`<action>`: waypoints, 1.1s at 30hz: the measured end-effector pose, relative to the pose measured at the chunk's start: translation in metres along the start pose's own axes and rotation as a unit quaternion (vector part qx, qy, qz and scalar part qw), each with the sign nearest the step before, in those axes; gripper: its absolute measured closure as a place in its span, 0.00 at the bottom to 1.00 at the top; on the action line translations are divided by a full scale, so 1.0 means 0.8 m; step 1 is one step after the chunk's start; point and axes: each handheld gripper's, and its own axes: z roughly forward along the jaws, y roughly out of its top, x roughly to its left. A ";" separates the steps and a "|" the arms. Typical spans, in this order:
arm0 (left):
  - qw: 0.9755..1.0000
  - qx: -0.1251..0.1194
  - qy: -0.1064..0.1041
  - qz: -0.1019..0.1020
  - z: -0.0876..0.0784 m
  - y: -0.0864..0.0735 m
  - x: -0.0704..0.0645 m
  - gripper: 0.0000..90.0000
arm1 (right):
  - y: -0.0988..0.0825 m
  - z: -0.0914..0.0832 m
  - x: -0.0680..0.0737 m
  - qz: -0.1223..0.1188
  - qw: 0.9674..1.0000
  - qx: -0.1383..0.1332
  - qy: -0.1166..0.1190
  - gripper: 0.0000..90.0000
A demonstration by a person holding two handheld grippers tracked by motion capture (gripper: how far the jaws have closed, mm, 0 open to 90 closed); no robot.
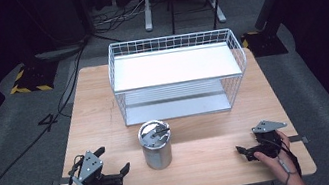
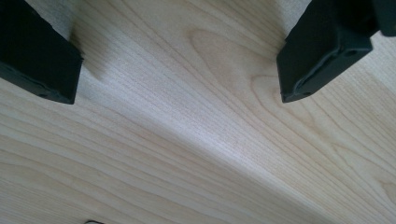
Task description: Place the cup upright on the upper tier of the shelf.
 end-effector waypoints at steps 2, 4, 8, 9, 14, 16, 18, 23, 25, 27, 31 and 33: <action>1.000 -0.007 -0.002 0.001 -0.001 0.002 -0.001 0.00 | 0.000 0.000 0.000 0.000 1.000 0.000 0.000 0.00; 1.000 -0.014 -0.006 0.002 -0.002 0.004 -0.004 0.00 | 0.000 0.000 0.000 0.000 1.000 0.000 0.000 0.00; 0.999 -0.020 -0.021 0.017 -0.001 0.014 -0.016 0.00 | 0.000 0.000 0.000 0.000 1.000 0.000 0.000 0.00; 0.999 -0.022 -0.030 0.025 0.002 0.019 -0.025 0.00 | 0.000 0.000 0.000 0.000 1.000 0.000 0.000 0.00; 0.998 -0.025 -0.051 0.033 0.011 0.026 -0.040 0.00 | 0.000 0.000 0.000 0.000 1.000 0.000 0.000 0.00; 0.997 -0.027 -0.057 0.033 0.016 0.029 -0.046 0.00 | 0.000 0.000 0.000 0.000 1.000 0.000 0.000 0.00; 0.997 -0.029 -0.061 0.028 0.023 0.031 -0.053 0.00 | 0.000 0.000 0.000 0.000 1.000 0.000 0.000 0.00; 0.997 -0.031 -0.059 0.027 0.031 0.035 -0.059 0.00 | 0.000 0.000 0.000 0.000 1.000 0.000 0.000 0.00; 0.998 -0.035 -0.053 0.019 0.037 0.037 -0.062 0.00 | 0.000 0.000 0.000 0.000 1.000 0.000 0.000 0.00; 0.998 -0.038 -0.055 0.013 0.042 0.037 -0.064 0.00 | 0.000 0.000 0.000 0.000 1.000 0.000 0.000 0.00; 0.998 -0.043 -0.055 0.007 0.049 0.039 -0.067 0.00 | 0.000 0.000 0.000 0.000 1.000 0.000 0.000 0.00; 0.998 -0.045 -0.055 0.001 0.053 0.040 -0.068 0.00 | 0.000 0.000 0.000 0.000 1.000 0.000 0.000 0.00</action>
